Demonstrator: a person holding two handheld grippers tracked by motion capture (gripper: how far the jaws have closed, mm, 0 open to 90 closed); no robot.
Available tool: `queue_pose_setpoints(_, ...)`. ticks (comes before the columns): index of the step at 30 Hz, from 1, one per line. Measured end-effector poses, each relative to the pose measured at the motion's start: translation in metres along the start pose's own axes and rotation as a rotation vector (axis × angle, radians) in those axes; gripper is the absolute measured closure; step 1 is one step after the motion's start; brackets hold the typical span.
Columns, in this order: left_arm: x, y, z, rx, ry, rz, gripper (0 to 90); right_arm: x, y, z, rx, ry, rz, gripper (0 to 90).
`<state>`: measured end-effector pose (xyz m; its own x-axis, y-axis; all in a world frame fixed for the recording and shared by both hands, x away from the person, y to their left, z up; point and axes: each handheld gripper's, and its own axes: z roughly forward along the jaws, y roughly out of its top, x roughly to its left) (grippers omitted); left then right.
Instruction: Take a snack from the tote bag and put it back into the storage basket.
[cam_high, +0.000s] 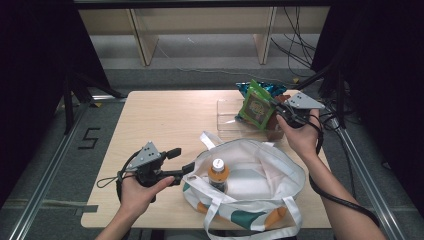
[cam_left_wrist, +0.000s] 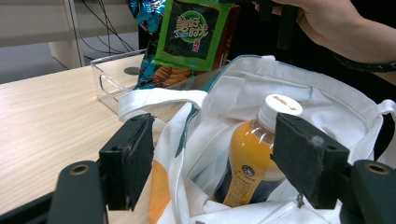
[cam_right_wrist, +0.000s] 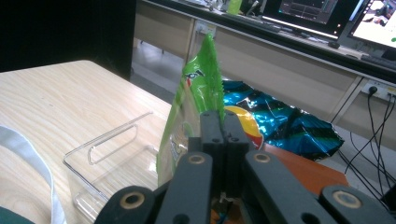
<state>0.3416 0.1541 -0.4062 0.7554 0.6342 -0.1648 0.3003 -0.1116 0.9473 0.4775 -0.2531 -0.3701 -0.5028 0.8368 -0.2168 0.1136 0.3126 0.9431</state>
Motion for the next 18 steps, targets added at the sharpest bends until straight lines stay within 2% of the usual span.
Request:
queue_pose_setpoints(4, 0.0011, -0.0007, 0.0004, -0.005, -0.007, -0.003, 28.9, 0.0014, 0.0025, 0.0014, -0.005, -0.006, -0.012, 90.0)
queue_pose_setpoints(5, 0.001, -0.0003, -0.0007, 0.0, 0.001, 0.001, 28.9, 0.0027, 0.0025, 0.0019, 0.001, 0.002, 0.0, 90.0)
queue_pose_setpoints(7, 0.0004, -0.0002, -0.0013, -0.004, 0.009, -0.013, 28.8, 0.0017, 0.0025, 0.0039, -0.013, -0.009, -0.029, 90.0)
queue_pose_setpoints(8, 0.0013, 0.0002, -0.0013, -0.003, 0.003, 0.002, 28.9, 0.0017, 0.0032, 0.0044, -0.014, 0.002, -0.038, 90.0)
queue_pose_setpoints(9, 0.0012, -0.0001, -0.001, -0.003, 0.004, -0.003, 28.9, 0.0037, 0.0029, 0.004, -0.004, -0.008, -0.026, 90.0)
queue_pose_setpoints(10, 0.001, -0.0004, -0.0006, -0.002, 0.004, -0.007, 28.9, 0.0034, 0.0032, 0.0052, -0.008, 0.006, -0.034, 90.0)
queue_pose_setpoints(13, 0.0009, -0.0009, 0.0004, -0.003, -0.007, -0.002, 28.8, 0.0028, 0.0023, 0.007, -0.007, -0.006, -0.056, 90.0)
queue_pose_setpoints(16, 0.0012, -0.0007, 0.0003, -0.003, -0.007, -0.002, 28.9, 0.0036, 0.0017, 0.0072, 0.001, -0.007, -0.044, 90.0)
queue_pose_setpoints(18, 0.0014, -0.0006, 0.0003, -0.004, -0.007, -0.002, 28.8, 0.0035, 0.0014, 0.008, -0.006, -0.006, -0.06, 90.0)
